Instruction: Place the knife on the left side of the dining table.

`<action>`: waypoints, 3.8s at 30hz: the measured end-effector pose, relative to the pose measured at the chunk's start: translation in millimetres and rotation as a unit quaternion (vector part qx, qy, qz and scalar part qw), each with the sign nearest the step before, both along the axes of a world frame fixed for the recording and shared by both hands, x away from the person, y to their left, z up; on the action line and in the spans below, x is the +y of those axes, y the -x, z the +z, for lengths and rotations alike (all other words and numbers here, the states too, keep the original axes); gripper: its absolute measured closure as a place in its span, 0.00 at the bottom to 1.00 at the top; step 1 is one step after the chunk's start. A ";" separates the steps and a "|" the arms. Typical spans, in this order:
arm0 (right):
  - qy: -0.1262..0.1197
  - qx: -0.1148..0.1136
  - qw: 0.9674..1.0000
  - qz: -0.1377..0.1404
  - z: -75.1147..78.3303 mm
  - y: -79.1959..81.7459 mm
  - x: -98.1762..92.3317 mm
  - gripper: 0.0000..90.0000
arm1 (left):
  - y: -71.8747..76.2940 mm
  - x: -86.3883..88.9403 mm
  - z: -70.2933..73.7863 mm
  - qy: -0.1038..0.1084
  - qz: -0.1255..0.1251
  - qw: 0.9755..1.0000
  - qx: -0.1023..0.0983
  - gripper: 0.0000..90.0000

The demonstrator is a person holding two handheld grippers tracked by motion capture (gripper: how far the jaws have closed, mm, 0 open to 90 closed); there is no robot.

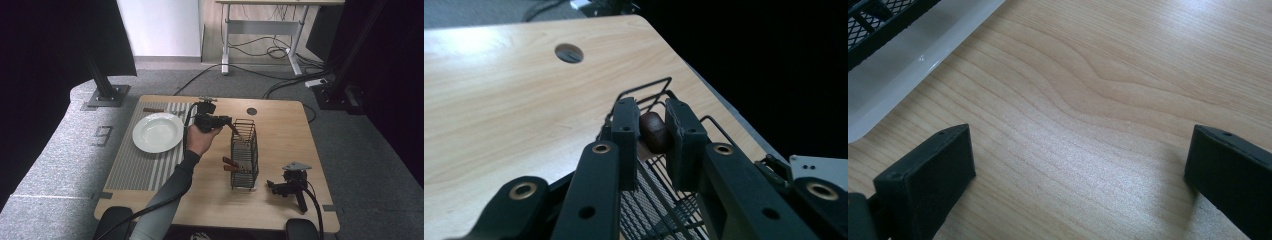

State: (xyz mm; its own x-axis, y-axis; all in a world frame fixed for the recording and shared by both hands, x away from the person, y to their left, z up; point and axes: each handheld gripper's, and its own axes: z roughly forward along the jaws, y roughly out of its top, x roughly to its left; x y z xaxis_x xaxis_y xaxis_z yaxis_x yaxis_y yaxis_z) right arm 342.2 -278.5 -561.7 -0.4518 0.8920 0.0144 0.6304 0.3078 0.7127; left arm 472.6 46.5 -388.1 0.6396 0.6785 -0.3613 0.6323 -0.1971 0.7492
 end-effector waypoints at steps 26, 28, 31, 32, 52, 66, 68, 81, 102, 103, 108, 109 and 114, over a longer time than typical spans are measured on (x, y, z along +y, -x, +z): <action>-0.001 0.001 1.000 -0.001 0.2 0.1 0.1 0.00 | 25.0 37.5 55.6 0.038 -0.014 0.998 -0.056 0.85; 0.000 0.001 1.000 0.000 0.2 0.1 0.0 0.00 | 29.0 46.1 62.5 0.038 -0.012 0.997 -0.062 0.85; 0.000 0.001 1.000 0.000 0.2 0.1 0.0 0.00 | 32.2 54.0 67.1 0.041 -0.010 0.997 -0.066 0.85; 0.000 0.001 1.000 0.000 0.2 0.1 0.0 0.00 | 33.2 56.8 68.4 0.041 -0.010 0.997 -0.066 0.85; -0.001 0.001 1.000 0.000 0.2 0.1 0.0 0.00 | 55.8 130.9 62.3 0.054 0.026 0.996 -0.063 0.86; 0.000 0.001 1.000 0.000 0.2 0.1 0.1 0.00 | 75.9 190.3 25.8 0.063 0.068 0.995 -0.029 0.86; -0.001 0.001 1.000 -0.001 0.1 0.1 0.2 0.00 | 80.4 202.3 16.2 0.063 0.077 0.995 -0.022 0.86; 0.000 0.000 1.000 0.000 0.0 0.1 0.0 0.00 | 96.9 240.2 -20.1 0.068 0.116 0.991 0.010 0.86; 0.000 0.001 1.000 0.000 0.0 0.1 0.1 0.00 | 101.9 284.7 -63.2 0.066 0.177 0.981 0.042 0.83; 0.000 0.001 1.000 0.000 0.0 0.1 0.1 0.00 | 101.9 284.7 -63.2 0.066 0.177 0.981 0.042 0.83; -0.001 0.001 1.000 0.000 0.0 0.1 0.1 0.00 | 100.9 290.7 -72.0 0.057 0.189 0.979 0.045 0.80; -0.001 0.001 1.000 0.000 0.0 0.1 0.1 0.00 | 100.7 291.3 -73.6 0.053 0.192 0.979 0.045 0.79; -0.001 0.001 1.000 0.000 0.0 0.1 0.1 0.00 | 100.6 293.2 -81.7 0.039 0.205 0.977 0.040 0.75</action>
State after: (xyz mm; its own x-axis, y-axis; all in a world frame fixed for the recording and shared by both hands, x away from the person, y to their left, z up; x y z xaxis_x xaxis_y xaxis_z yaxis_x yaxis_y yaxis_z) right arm 342.1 -278.3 -561.7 -0.4517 0.8920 0.0160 0.6313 0.3068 0.7123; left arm 372.0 339.7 -469.8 0.2873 0.8400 -0.4603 0.7028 0.1417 0.6971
